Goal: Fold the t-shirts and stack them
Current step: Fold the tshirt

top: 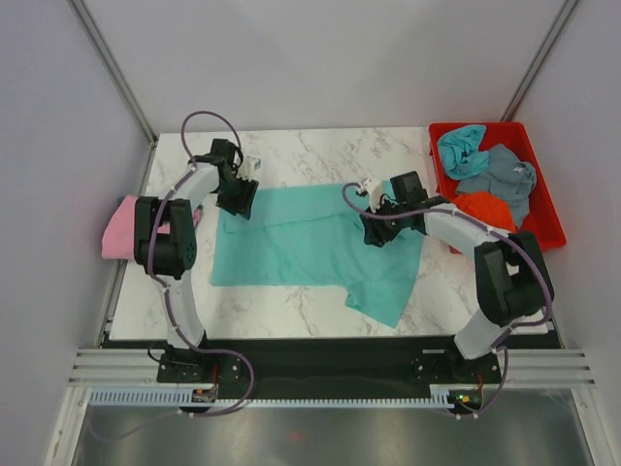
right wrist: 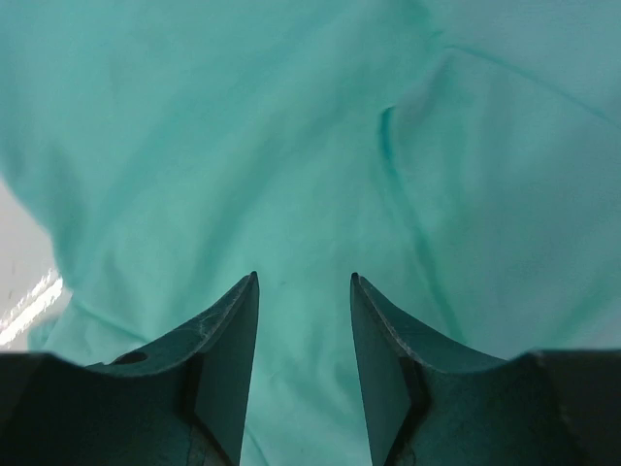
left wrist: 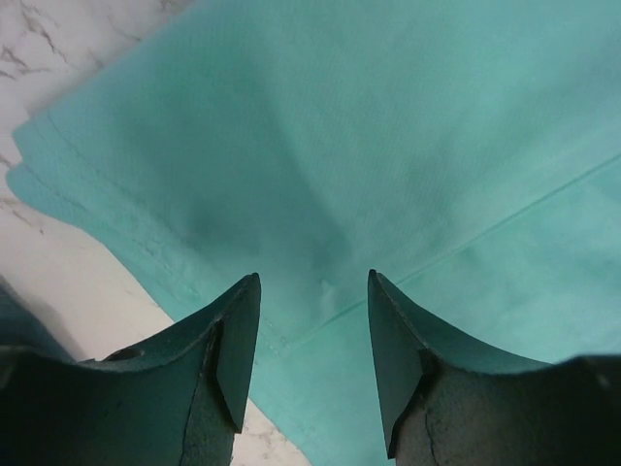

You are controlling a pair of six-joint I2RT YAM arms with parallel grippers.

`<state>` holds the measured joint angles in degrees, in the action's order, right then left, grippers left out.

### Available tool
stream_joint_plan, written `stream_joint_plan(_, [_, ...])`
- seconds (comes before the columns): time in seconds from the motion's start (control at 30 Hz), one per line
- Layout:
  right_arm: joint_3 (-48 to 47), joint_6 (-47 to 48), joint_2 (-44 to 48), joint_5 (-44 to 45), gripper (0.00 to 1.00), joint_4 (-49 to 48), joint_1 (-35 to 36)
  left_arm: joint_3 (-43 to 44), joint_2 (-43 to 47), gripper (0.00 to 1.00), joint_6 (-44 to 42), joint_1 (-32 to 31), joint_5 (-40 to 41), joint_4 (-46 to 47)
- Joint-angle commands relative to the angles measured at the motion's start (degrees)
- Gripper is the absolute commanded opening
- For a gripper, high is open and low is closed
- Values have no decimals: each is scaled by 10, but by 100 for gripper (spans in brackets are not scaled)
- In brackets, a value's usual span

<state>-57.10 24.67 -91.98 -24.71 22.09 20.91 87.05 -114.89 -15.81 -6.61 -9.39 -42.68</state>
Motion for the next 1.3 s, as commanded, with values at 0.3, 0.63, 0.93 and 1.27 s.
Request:
stream_joint_plan(0.3, [-165, -278, -208, -32, 53, -82, -111, 131, -98, 55, 37, 3, 12, -68])
stream_joint_plan(0.63, [-266, -295, -310, -7, 55, -62, -120, 273, -203, 55, 58, 10, 31, -146])
stream_joint_plan(0.93, [-293, -311, -339, 4, 56, -69, -120, 417, -283, 57, 49, 10, 49, -148])
stream_joint_plan(1.27, [-337, -260, -313, 22, 56, -72, -117, 490, -268, 55, 51, 1, 55, -137])
